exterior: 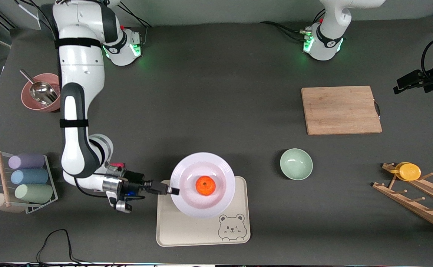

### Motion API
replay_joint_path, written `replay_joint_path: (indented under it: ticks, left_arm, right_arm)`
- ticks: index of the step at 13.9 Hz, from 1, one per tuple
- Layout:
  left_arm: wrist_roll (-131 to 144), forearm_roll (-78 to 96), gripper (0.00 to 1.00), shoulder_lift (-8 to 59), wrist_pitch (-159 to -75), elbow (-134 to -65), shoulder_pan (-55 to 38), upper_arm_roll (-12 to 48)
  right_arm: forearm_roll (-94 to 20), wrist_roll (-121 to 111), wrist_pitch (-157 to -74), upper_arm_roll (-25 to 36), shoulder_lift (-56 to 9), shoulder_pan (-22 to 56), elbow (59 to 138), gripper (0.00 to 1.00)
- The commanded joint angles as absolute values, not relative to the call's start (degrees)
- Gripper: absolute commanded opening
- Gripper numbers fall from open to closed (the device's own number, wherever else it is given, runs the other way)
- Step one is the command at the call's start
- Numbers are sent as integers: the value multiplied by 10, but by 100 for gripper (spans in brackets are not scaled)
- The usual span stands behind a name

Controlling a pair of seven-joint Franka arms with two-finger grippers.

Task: Place orange and plate with both arms
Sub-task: 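Carry the plate with the right gripper onto the bear tray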

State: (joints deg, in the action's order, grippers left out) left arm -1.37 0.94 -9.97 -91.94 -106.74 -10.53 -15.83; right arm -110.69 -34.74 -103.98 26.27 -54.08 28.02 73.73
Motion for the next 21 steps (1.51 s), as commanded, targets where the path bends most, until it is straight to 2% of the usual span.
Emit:
replay_joint_path:
  ticks: [1, 5, 13, 21]
  left_arm:
    - [-18, 1, 100, -120, -907, -1075, -107, -152]
    - [-12, 1, 100, -126, -906, -1074, -107, -129]
    - [-13, -18, 100, -125, -911, -1067, -109, -119]
    - [-11, -18, 100, -125, -900, -1068, -109, -109]
  right_arm:
    - [-1137, -293, -1072, 257, -636, 252, 573, 0]
    - [-1137, -330, -1137, 238, -666, 252, 562, 0]
    - [-1137, -402, -1136, 233, -725, 250, 573, 0]
    - [-1134, -436, -1136, 232, -734, 252, 589, 0]
